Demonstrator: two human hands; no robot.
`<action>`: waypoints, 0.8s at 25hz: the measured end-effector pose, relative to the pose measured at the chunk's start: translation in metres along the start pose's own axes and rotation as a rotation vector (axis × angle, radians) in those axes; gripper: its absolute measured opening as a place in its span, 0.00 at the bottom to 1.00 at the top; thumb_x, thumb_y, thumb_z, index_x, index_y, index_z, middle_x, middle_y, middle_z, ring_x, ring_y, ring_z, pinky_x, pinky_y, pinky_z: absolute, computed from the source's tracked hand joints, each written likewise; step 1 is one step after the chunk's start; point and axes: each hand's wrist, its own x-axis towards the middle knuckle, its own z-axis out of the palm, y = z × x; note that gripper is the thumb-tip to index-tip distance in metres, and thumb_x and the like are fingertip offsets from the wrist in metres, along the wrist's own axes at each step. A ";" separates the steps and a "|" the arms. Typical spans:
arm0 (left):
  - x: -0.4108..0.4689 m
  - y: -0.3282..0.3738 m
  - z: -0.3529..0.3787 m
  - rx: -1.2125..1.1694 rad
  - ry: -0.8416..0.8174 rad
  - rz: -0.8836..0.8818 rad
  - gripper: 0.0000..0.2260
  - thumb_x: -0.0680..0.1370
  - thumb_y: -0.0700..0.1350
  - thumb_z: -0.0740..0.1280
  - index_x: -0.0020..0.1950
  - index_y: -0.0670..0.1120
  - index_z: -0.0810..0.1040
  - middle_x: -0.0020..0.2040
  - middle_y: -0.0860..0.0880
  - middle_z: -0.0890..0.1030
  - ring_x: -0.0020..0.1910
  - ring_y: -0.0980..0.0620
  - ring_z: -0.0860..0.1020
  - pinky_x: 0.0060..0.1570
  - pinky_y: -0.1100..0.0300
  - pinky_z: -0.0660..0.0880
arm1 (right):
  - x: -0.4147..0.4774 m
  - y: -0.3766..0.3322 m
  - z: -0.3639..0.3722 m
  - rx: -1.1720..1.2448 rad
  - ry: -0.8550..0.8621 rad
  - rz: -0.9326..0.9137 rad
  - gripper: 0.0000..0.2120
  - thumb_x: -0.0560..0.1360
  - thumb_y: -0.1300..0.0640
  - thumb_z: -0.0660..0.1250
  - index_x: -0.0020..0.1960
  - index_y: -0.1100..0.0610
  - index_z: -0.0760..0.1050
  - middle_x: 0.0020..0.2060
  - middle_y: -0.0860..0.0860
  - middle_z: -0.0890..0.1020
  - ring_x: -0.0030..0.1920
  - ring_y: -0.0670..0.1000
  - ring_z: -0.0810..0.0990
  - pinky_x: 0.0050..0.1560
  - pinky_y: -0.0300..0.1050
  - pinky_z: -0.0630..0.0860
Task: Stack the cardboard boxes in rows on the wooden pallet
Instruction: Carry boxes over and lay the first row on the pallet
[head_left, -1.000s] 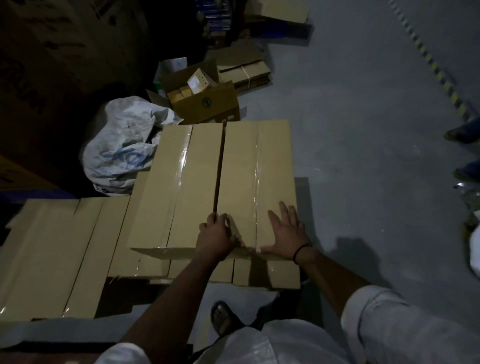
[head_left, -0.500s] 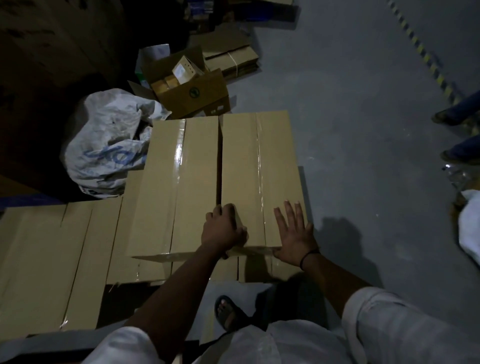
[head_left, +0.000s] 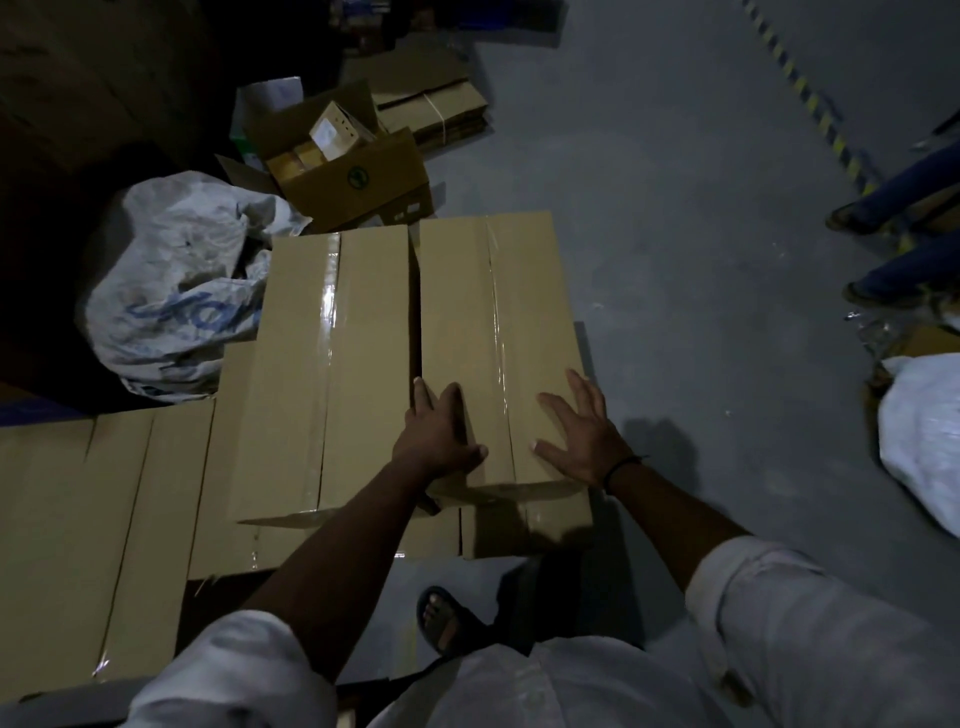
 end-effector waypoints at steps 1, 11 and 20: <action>0.001 -0.001 0.001 0.003 -0.001 -0.004 0.50 0.69 0.59 0.78 0.82 0.56 0.50 0.81 0.43 0.36 0.78 0.33 0.55 0.70 0.40 0.66 | 0.005 0.000 0.000 -0.001 0.009 0.019 0.39 0.74 0.32 0.63 0.79 0.44 0.56 0.80 0.45 0.37 0.79 0.55 0.36 0.72 0.70 0.61; -0.031 0.008 0.021 0.006 0.002 -0.070 0.50 0.66 0.64 0.78 0.80 0.59 0.52 0.81 0.48 0.34 0.75 0.32 0.62 0.66 0.42 0.72 | -0.009 -0.008 -0.004 -0.039 -0.019 0.088 0.40 0.75 0.32 0.63 0.80 0.46 0.55 0.81 0.47 0.45 0.78 0.61 0.48 0.73 0.63 0.62; -0.002 0.032 0.012 -0.050 0.071 -0.138 0.48 0.67 0.61 0.78 0.80 0.56 0.55 0.82 0.44 0.38 0.78 0.31 0.52 0.71 0.36 0.65 | 0.028 0.009 -0.023 -0.086 0.005 -0.020 0.40 0.74 0.34 0.65 0.79 0.50 0.55 0.81 0.52 0.46 0.77 0.63 0.51 0.71 0.64 0.66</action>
